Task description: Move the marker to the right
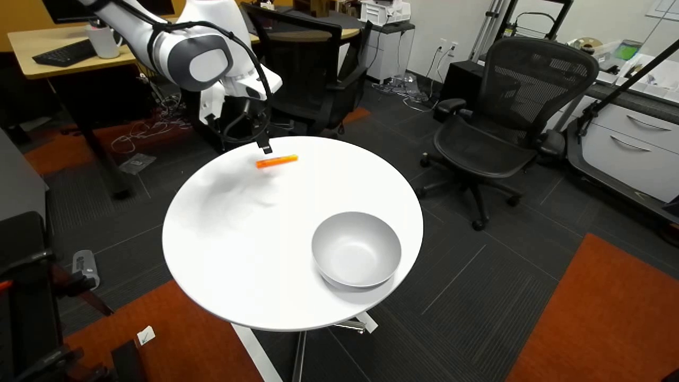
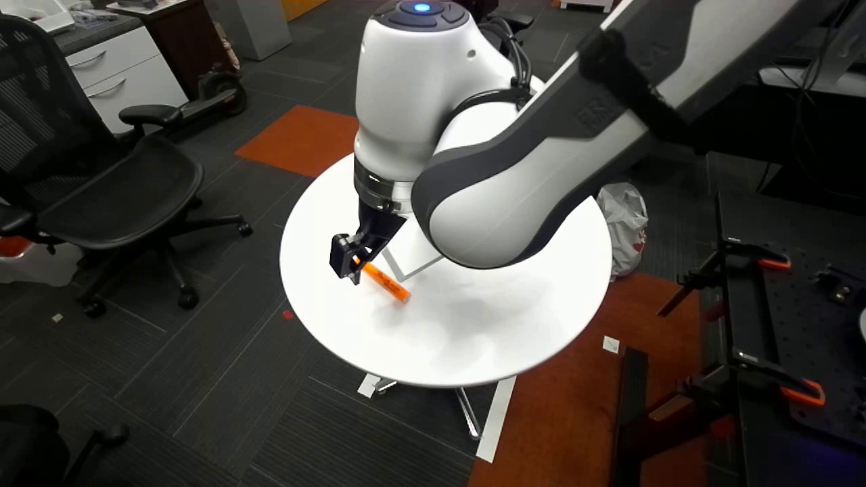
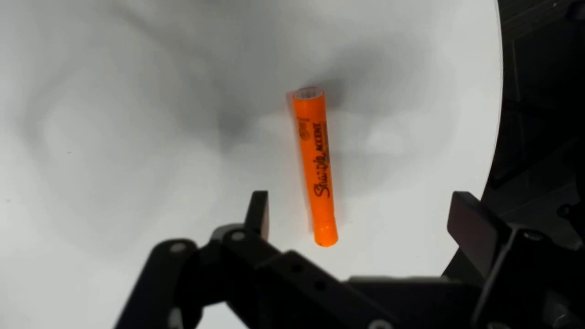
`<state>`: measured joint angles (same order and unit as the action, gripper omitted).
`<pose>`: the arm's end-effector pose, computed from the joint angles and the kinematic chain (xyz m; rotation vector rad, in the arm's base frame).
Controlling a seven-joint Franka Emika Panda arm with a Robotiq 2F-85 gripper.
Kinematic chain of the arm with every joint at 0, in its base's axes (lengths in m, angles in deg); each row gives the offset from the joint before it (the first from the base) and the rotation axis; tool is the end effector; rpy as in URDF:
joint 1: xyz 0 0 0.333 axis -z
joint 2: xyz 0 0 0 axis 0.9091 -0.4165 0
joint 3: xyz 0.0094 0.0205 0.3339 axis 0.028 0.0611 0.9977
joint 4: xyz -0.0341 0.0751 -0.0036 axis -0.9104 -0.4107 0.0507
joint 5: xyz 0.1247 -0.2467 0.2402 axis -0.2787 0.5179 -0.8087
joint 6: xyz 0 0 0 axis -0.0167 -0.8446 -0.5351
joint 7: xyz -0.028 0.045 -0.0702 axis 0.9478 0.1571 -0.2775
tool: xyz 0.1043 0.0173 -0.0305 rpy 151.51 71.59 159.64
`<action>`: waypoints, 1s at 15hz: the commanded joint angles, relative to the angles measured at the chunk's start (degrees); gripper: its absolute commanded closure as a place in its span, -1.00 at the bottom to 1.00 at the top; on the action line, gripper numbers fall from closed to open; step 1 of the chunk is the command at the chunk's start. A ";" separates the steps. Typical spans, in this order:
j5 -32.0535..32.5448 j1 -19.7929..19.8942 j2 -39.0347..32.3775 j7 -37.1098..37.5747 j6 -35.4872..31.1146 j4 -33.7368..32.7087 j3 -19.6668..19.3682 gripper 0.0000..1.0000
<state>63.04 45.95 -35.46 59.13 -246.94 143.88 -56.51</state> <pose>0.6475 0.1405 0.2151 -2.9497 0.6993 -0.3800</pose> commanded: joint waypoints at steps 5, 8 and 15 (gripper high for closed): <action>2.45 -1.72 -3.68 4.40 2.25 -4.04 -2.54 -1.00; 2.44 -1.49 -4.83 4.17 3.42 -5.18 -2.57 -1.00; 2.95 -1.60 -7.18 4.85 6.43 -7.79 -3.43 -1.00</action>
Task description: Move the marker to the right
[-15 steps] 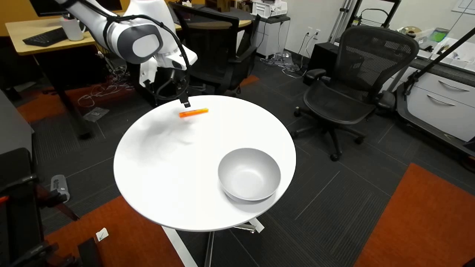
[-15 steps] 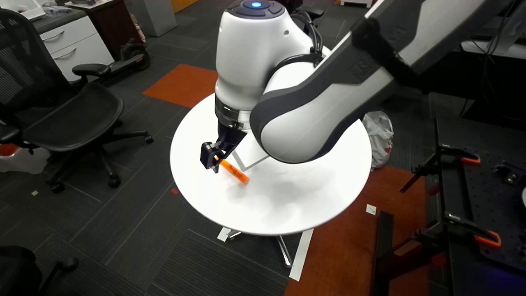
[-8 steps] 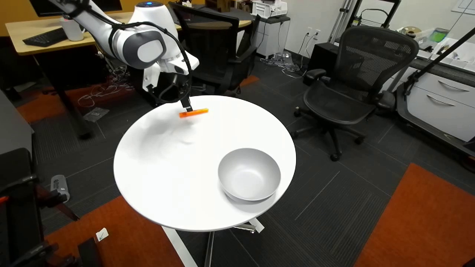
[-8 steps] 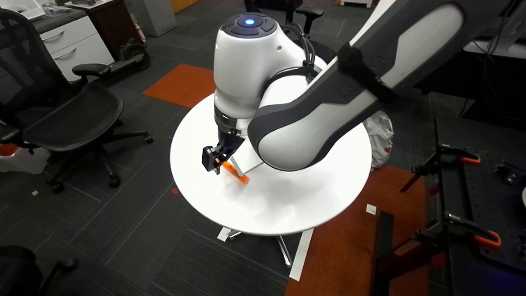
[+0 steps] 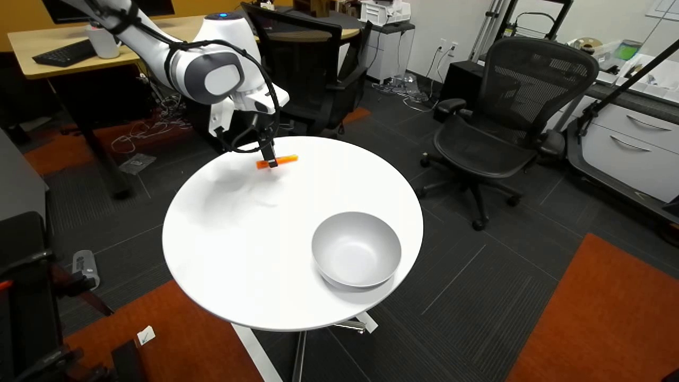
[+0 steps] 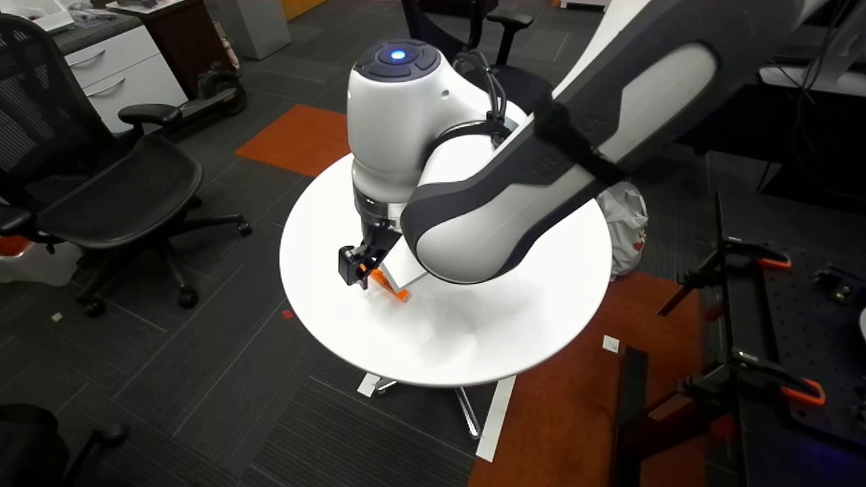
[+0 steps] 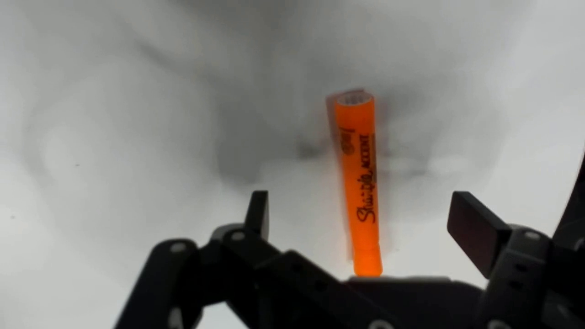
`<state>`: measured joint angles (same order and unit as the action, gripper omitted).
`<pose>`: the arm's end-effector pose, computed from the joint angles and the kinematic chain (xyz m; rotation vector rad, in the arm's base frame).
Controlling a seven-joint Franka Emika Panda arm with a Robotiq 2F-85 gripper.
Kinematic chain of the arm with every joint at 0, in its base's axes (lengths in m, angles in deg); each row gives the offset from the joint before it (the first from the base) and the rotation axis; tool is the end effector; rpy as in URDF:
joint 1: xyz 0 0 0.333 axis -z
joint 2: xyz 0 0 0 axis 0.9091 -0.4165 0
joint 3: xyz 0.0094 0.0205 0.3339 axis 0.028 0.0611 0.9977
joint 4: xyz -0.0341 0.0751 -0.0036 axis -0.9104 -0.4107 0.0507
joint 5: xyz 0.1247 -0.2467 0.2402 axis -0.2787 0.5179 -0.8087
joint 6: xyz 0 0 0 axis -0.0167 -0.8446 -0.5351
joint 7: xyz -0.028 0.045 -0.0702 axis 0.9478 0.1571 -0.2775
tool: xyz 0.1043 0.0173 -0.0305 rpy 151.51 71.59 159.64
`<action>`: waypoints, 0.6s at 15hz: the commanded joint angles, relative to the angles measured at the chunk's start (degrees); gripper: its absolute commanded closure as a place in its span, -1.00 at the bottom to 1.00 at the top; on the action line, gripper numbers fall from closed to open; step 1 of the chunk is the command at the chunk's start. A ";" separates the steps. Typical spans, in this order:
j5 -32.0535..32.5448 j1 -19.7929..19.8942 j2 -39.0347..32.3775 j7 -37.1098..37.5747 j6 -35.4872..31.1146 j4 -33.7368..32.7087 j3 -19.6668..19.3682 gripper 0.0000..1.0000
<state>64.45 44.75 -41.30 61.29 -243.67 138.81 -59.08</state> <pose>0.6602 0.1342 0.1779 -3.0182 0.7397 -0.3268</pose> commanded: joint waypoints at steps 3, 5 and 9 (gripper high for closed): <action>1.61 -0.23 -2.28 2.75 4.60 -3.92 -0.85 -1.00; 1.67 -0.12 -2.82 2.73 5.53 -4.70 -0.72 -0.98; 1.80 0.18 -3.80 2.53 7.19 -6.11 -0.50 -0.31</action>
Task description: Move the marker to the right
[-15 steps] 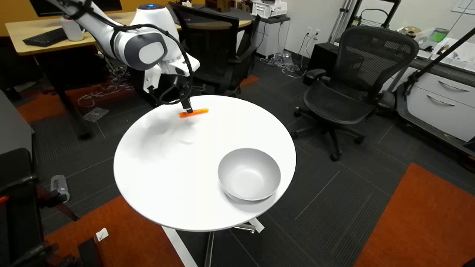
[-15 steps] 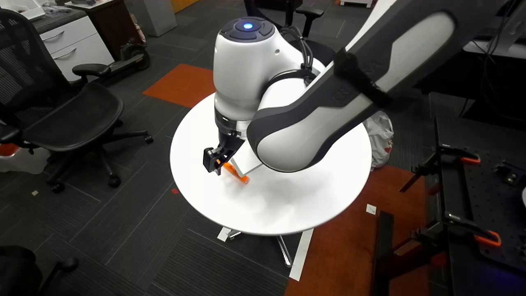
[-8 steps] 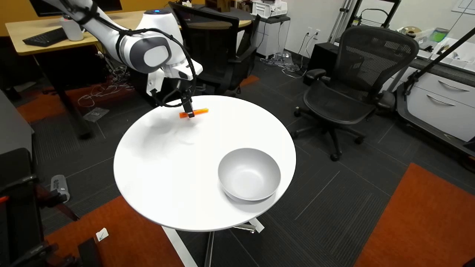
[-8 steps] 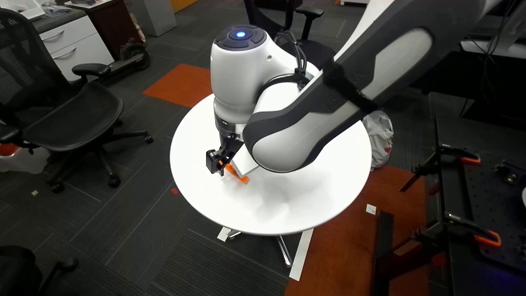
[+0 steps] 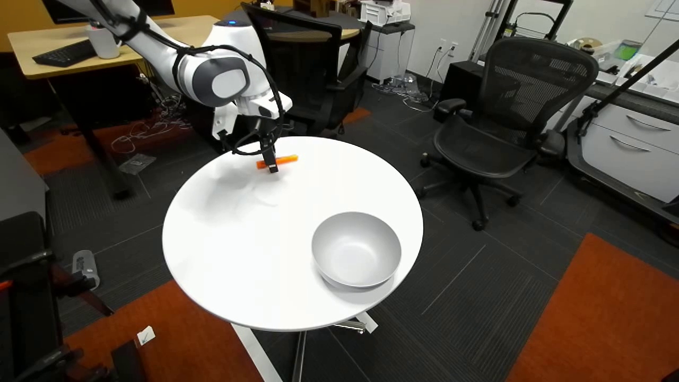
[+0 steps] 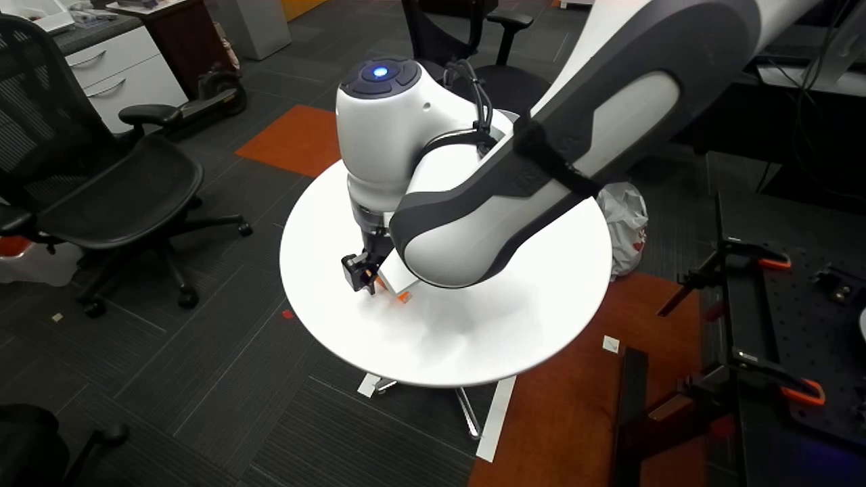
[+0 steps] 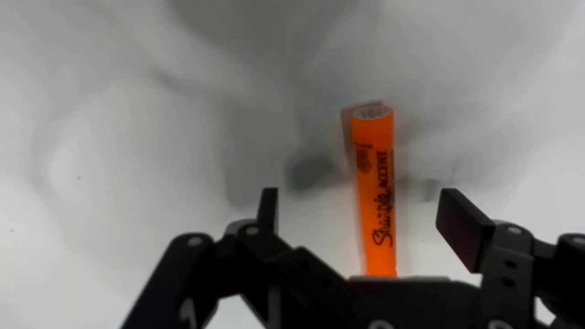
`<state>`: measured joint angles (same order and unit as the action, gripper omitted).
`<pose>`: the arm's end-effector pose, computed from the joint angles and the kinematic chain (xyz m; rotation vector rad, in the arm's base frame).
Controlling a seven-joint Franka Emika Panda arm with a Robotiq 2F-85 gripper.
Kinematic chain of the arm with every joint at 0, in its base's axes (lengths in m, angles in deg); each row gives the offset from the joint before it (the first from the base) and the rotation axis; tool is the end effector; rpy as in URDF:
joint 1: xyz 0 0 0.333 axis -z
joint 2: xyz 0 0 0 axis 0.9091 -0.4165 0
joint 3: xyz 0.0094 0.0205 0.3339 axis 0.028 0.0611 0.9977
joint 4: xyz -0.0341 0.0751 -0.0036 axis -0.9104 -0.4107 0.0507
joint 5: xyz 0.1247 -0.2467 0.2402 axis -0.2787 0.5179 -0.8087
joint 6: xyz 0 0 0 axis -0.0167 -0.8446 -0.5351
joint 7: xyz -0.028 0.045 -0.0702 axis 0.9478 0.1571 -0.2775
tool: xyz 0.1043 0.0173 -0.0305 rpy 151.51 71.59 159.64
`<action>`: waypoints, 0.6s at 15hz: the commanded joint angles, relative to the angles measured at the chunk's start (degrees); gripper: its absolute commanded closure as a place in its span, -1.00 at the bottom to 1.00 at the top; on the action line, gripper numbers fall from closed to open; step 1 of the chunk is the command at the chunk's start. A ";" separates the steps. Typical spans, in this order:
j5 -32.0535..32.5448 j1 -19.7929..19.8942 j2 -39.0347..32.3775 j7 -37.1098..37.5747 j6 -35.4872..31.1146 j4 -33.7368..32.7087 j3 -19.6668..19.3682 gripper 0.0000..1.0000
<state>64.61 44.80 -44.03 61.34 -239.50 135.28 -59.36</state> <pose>0.6666 0.1344 0.1619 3.0291 -0.7378 0.2498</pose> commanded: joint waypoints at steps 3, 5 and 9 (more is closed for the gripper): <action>1.63 0.28 -1.53 2.44 3.47 -3.19 -0.13 0.19; 1.63 0.34 -1.85 2.43 3.65 -3.60 -0.10 0.50; 1.86 0.47 -1.91 2.60 4.30 -4.06 -0.15 0.99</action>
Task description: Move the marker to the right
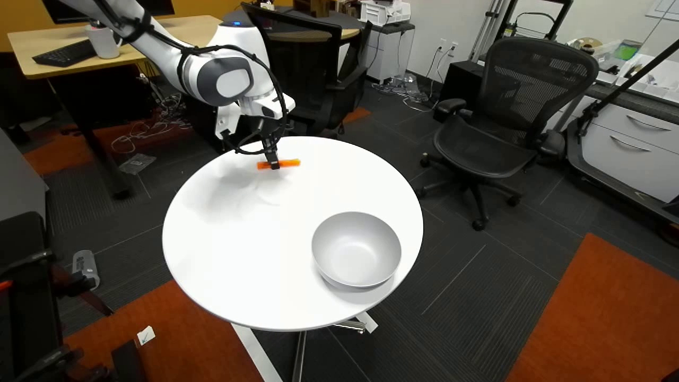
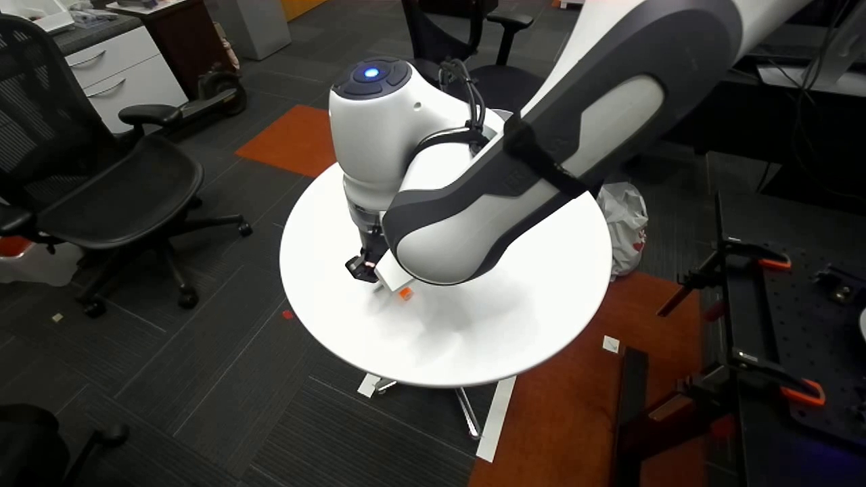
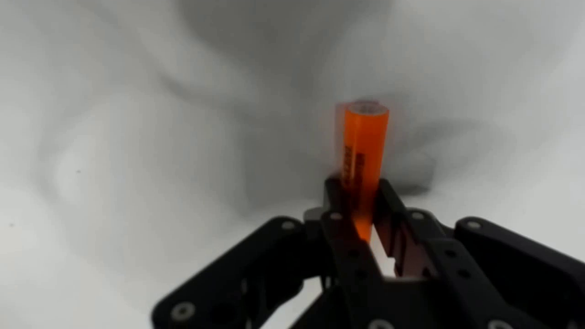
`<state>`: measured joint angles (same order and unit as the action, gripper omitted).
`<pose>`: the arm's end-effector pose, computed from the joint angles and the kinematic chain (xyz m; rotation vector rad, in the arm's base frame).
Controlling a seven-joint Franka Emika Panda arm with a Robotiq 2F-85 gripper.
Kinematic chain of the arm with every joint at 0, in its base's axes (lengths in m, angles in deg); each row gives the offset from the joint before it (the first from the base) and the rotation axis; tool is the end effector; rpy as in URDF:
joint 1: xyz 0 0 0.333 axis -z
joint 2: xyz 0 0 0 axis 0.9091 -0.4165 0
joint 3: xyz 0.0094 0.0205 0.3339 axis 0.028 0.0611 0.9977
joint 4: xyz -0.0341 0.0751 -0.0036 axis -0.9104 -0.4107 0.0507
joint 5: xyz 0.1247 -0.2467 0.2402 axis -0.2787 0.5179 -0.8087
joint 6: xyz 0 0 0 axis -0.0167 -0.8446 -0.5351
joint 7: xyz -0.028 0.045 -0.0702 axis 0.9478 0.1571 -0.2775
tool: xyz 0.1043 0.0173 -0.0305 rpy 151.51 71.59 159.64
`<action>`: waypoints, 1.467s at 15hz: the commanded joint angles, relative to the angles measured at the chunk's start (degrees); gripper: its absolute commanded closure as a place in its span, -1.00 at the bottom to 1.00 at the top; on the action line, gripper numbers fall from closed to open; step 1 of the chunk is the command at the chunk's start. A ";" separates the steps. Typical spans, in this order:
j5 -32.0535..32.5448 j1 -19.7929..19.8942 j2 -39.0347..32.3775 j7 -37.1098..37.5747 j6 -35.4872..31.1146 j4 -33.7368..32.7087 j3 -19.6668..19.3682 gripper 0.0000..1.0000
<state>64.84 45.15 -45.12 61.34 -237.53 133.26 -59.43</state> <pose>0.6723 0.1323 0.1589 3.0200 -0.7365 0.2254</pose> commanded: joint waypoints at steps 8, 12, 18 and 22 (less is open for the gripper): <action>0.74 -2.79 2.44 12.42 -7.22 3.31 -2.07 0.90; 1.18 -6.14 4.68 20.65 -13.78 9.04 -5.64 0.90; 0.45 -11.91 11.07 28.42 -22.90 22.39 -12.38 0.90; 0.04 -13.78 16.44 29.42 -23.95 31.02 -14.91 0.90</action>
<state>64.85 33.20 -35.24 89.44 -260.23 155.70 -72.84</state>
